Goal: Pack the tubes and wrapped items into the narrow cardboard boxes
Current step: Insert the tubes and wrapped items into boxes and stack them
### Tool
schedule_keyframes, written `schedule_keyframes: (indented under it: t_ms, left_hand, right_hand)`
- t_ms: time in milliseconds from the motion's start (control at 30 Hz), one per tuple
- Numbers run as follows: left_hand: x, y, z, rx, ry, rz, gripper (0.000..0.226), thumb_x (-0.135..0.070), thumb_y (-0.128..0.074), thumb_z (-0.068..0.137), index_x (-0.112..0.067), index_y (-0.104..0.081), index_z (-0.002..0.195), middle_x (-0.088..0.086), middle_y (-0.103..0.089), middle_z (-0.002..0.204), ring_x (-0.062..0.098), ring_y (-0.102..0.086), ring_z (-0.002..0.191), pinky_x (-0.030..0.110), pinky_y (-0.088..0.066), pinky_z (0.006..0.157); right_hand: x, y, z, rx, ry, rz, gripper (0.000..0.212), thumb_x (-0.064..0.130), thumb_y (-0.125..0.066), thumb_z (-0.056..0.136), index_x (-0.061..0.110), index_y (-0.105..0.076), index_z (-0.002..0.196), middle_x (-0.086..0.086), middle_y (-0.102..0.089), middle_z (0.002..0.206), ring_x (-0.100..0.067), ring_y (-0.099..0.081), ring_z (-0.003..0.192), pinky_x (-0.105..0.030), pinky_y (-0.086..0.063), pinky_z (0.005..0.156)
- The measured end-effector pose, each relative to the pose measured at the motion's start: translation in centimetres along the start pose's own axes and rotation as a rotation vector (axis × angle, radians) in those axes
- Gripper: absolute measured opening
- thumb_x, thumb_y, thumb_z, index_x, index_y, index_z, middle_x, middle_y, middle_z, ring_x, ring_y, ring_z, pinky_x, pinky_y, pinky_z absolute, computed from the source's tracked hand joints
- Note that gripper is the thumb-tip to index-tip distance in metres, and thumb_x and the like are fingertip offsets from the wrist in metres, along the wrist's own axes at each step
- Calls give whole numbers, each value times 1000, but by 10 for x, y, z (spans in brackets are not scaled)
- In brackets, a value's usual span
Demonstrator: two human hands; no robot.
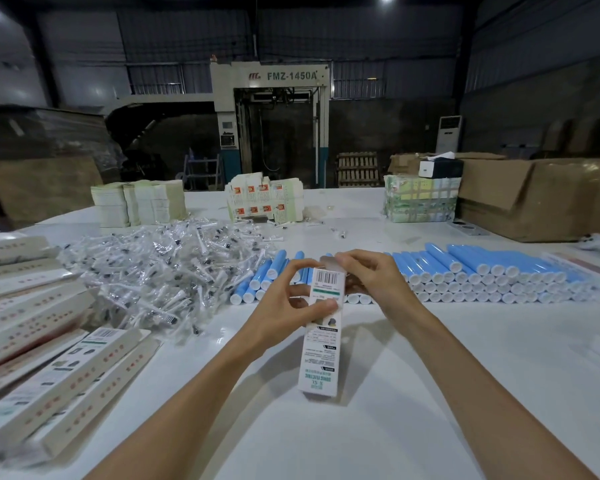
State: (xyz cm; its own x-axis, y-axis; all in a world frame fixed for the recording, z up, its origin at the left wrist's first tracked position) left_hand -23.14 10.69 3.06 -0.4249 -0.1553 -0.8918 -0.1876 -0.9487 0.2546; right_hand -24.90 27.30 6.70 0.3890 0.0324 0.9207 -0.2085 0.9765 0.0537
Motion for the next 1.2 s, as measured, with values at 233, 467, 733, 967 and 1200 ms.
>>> schedule_keyframes:
  t_ms: [233, 467, 733, 967, 1200]
  left_hand:
    - [-1, 5, 0, -16, -27, 52, 71, -48, -93, 81, -44, -50, 138, 3, -82, 112, 38, -76, 95, 50, -67, 80]
    - [-6, -1, 0, 5, -76, 55, 75, -40, -90, 85, -45, -41, 142, 1, -83, 108, 41, -72, 94, 46, -65, 83]
    - [-9, 1, 0, -6, -105, 91, 75, -40, -89, 87, -49, -44, 147, -5, -81, 114, 26, -73, 101, 45, -65, 83]
    - [-5, 7, 0, -39, -100, 83, 75, -43, -91, 85, -45, -47, 146, -2, -81, 109, 34, -72, 94, 43, -67, 77]
    - [0, 8, -1, -33, -79, 19, 72, -38, -92, 86, -42, -49, 144, 3, -81, 104, 28, -80, 89, 38, -67, 70]
  right_hand:
    - [-15, -2, -2, 21, -190, 202, 11, 18, -80, 91, 12, -83, 99, -20, -78, 104, -34, -77, 98, -29, -61, 76]
    - [-12, 1, -2, -25, -166, 197, 7, 14, -79, 91, 12, -84, 95, -19, -79, 100, -29, -78, 94, -26, -61, 74]
    - [-2, -3, -3, 58, -82, 93, 18, 14, -70, 97, 8, -82, 110, -15, -79, 106, -29, -76, 103, -27, -59, 82]
    - [4, -11, -4, 92, 20, -47, 21, 20, -66, 100, 22, -81, 116, -3, -80, 108, -18, -76, 104, -26, -58, 87]
    - [9, -20, -9, 88, 122, -161, 26, 21, -65, 103, 40, -80, 115, 7, -80, 108, -12, -74, 105, -26, -58, 91]
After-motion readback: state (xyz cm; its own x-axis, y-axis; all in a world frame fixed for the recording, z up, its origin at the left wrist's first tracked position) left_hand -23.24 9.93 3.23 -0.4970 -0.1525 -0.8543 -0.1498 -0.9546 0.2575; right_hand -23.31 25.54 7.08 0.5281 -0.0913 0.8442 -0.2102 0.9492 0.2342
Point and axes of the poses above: each hand's wrist, its own z-axis towards the middle knuckle, its own y-axis out of the back of the hand, x = y × z, the point moved 9 cm from there along z, towards the middle knuckle
